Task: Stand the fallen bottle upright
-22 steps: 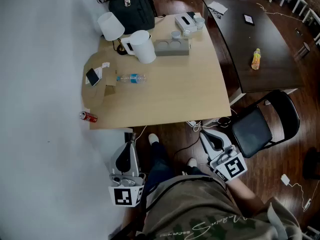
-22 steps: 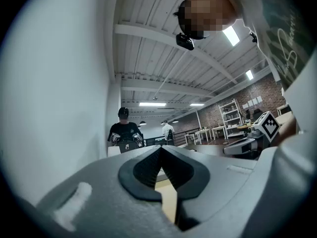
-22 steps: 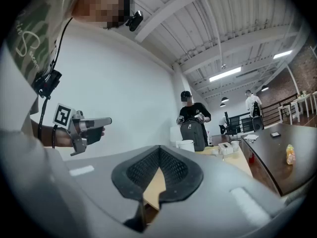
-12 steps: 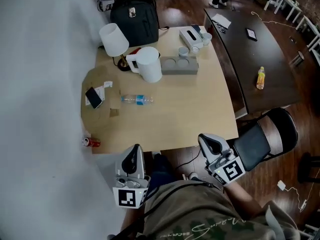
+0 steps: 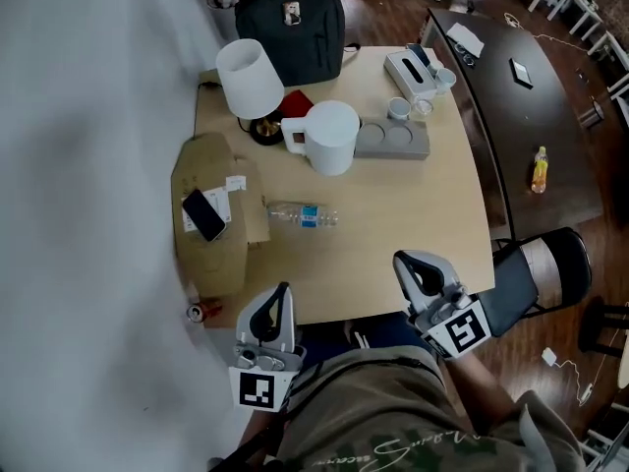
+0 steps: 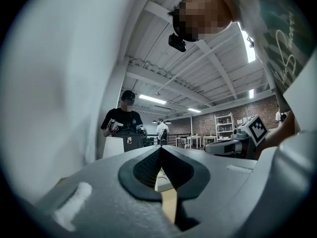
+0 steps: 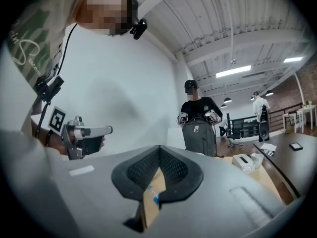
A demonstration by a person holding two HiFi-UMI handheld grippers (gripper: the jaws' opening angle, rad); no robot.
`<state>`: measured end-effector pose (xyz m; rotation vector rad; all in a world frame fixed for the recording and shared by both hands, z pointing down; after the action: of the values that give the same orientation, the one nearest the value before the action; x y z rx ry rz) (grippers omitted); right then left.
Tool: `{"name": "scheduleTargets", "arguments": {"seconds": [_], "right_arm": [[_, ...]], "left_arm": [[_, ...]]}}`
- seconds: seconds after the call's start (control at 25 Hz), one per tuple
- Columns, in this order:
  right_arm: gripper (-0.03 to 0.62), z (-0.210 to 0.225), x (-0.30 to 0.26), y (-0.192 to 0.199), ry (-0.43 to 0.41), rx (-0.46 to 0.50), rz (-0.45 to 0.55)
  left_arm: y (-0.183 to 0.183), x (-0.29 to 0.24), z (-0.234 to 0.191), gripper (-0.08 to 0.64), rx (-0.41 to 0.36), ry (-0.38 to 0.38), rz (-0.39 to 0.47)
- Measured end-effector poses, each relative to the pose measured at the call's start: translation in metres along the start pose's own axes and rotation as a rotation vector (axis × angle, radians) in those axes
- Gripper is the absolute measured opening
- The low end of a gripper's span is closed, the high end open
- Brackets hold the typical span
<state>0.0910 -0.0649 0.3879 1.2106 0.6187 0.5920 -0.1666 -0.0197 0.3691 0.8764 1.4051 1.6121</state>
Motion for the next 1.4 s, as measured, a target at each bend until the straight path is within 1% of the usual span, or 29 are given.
{"name": "scheduleTargets", "arguments": {"seconds": [0.04,0.08,0.16,0.24,0.32,0.36,0.4,0.44,0.48,0.56,0.6,0.64,0.72,0.88,1.0,1.12,1.24,1.32,1.4], "right_arm": [[0.003,-0.001,-0.012,0.002,-0.013,0.022,-0.043],[0.003,-0.001,-0.026,0.009,-0.030,0.046,-0.116],[0.005,0.001,-0.058,0.033,-0.083,0.088,-0.300],[0.005,0.007,-0.098,0.060,-0.161,0.161,-0.438],[0.010,0.014,-0.142,0.095,-0.256,0.241,-0.568],[0.131,0.014,-0.165,0.115,-0.309,0.263,-0.659],[0.283,0.013,-0.188,0.134,-0.360,0.280,-0.757],[0.318,0.011,-0.209,0.153,-0.399,0.311,-0.848],[0.318,0.010,-0.229,0.172,-0.426,0.363,-0.924],[0.313,0.009,-0.262,0.208,-0.456,0.484,-1.042],[0.314,0.008,-0.276,0.224,-0.468,0.520,-1.091],[0.316,0.007,-0.288,0.238,-0.478,0.536,-1.133],[0.357,0.005,-0.306,0.262,-0.486,0.540,-1.189],[0.352,0.006,-0.328,0.303,-0.490,0.587,-1.282],[0.334,0.005,-0.332,0.321,-0.505,0.616,-1.311],[0.327,0.005,-0.335,0.326,-0.509,0.650,-1.298],[0.313,0.009,-0.328,0.322,-0.517,0.653,-1.253],[0.313,0.019,-0.308,0.312,-0.507,0.618,-1.202],[0.313,0.033,-0.281,0.293,-0.472,0.546,-1.123]], "left_arm": [[0.001,-0.003,-0.006,0.003,0.011,-0.004,0.001],[0.001,-0.006,-0.011,0.003,0.026,-0.007,0.006],[0.001,-0.013,-0.016,0.003,0.059,-0.021,0.028],[0.001,-0.019,-0.013,0.003,0.077,-0.026,0.031],[-0.002,-0.023,-0.008,0.003,0.056,-0.017,0.027],[-0.003,-0.025,-0.008,0.003,0.049,-0.019,0.027],[-0.004,-0.028,-0.009,0.005,0.050,-0.025,0.031],[-0.005,-0.031,-0.009,0.005,0.055,-0.029,0.034],[-0.005,-0.034,-0.008,0.005,0.057,-0.028,0.035],[-0.003,-0.041,-0.007,0.005,0.051,-0.017,0.027],[-0.002,-0.043,-0.008,0.005,0.050,-0.019,0.023],[-0.002,-0.045,-0.009,0.005,0.051,-0.026,0.020],[0.000,-0.044,-0.013,0.005,0.058,-0.042,0.007],[0.010,-0.036,-0.026,0.005,0.102,-0.096,-0.012],[0.015,-0.030,-0.028,0.005,0.111,-0.123,-0.031],[0.022,-0.027,-0.031,0.005,0.119,-0.128,-0.050],[0.025,-0.029,-0.034,0.005,0.133,-0.131,-0.053],[0.022,-0.032,-0.035,0.005,0.126,-0.119,-0.046],[0.019,-0.038,-0.035,0.005,0.113,-0.099,-0.040]]}}
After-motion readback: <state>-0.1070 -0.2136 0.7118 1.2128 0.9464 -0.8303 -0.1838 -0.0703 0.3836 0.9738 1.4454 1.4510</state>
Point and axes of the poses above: the fingertips, and each gripper's own axes: x backward along the fingers, z to its right, y out of its underside, the point moved 7 cm from there along x, backward along the fingers, and after that the axes turned 11 degrees about -x, right-handed, at the moved point
